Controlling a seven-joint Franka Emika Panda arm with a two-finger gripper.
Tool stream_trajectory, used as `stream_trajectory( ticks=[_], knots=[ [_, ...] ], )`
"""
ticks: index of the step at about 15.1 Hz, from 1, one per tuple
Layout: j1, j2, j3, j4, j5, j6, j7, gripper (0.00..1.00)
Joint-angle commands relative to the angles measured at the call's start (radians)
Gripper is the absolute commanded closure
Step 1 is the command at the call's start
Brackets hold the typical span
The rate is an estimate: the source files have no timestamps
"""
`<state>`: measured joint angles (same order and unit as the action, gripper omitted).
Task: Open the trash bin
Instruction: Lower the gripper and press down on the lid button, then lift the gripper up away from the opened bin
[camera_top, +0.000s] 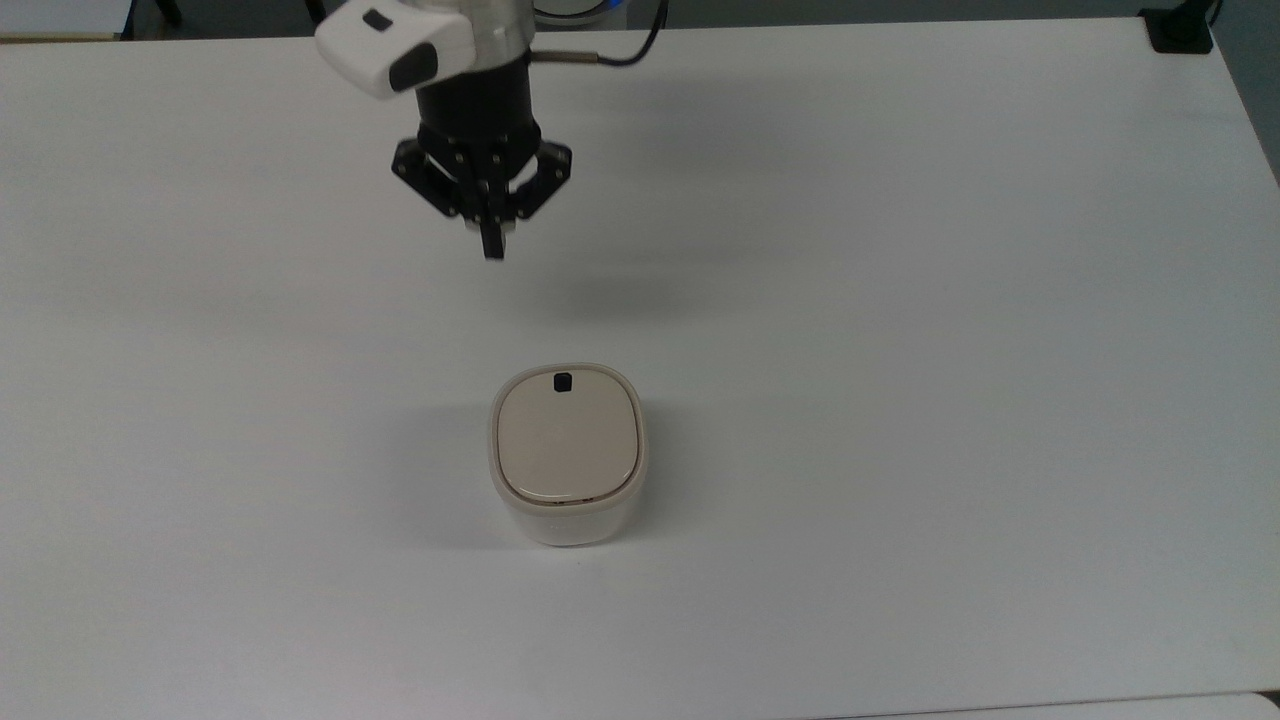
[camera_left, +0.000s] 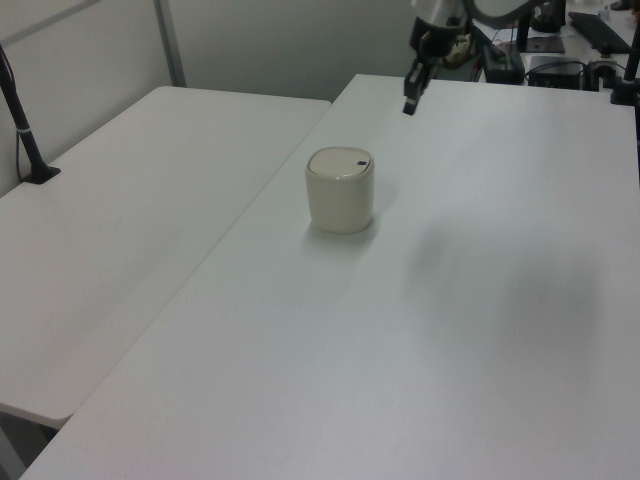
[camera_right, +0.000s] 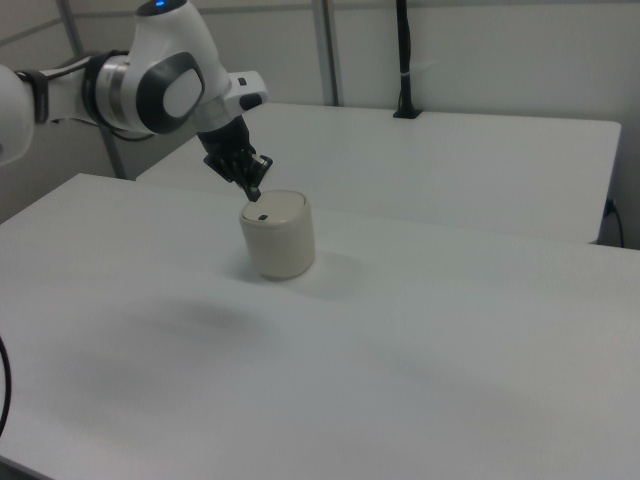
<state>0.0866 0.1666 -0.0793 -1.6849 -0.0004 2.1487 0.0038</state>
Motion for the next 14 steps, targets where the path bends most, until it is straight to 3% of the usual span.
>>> stream_trajectory(
  ticks=[1, 5, 14],
  knots=[
    [0.051, 0.140, -0.005, 0.079, 0.013, 0.138, 0.039, 1.00],
    [0.059, 0.267, -0.007, 0.154, -0.009, 0.171, 0.087, 1.00],
    [0.070, 0.251, -0.007, 0.149, -0.010, 0.177, 0.084, 0.97]
  ],
)
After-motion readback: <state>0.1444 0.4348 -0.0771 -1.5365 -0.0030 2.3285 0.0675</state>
